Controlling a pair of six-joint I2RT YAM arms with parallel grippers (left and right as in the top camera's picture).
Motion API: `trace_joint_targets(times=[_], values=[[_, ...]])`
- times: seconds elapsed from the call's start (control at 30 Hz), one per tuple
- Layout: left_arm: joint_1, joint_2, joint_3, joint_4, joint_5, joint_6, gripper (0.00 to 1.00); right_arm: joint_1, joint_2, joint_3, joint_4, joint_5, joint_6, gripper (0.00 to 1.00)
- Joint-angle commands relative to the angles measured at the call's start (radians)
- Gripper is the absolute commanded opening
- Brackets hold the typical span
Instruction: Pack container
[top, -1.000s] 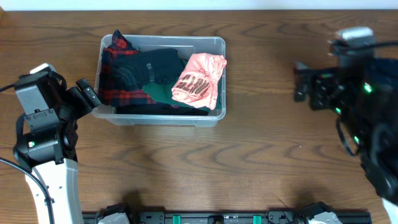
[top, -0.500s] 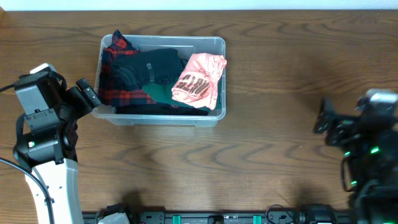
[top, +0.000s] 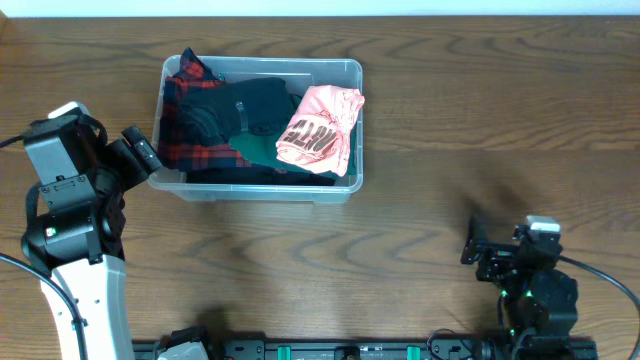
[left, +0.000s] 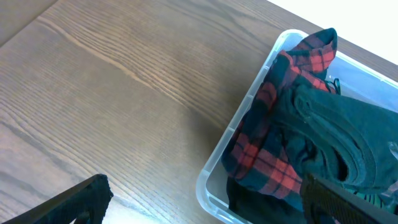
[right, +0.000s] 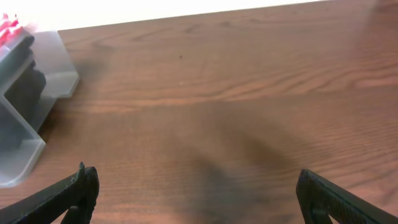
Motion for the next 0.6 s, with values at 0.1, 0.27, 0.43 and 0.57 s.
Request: trace_joint_targets(times=[0.1,0.27,0.43,0.57], values=[[0.003,0.0,-0.002,-0.001,-0.012,-0.016,0.98,0.017,-0.07,-0.093,0.029,-0.008,0.029,0.99],[0.003,0.0,-0.002,-0.001,-0.012,-0.016,0.98,0.021,-0.069,-0.104,0.041,-0.026,0.029,0.99],[0.003,0.0,-0.002,-0.001,-0.012,-0.016,0.98,0.021,-0.069,-0.104,0.039,-0.034,0.028,0.99],[0.003,0.0,-0.002,-0.001,-0.012,-0.016,0.98,0.021,-0.069,-0.104,0.039,-0.034,0.028,0.99]])
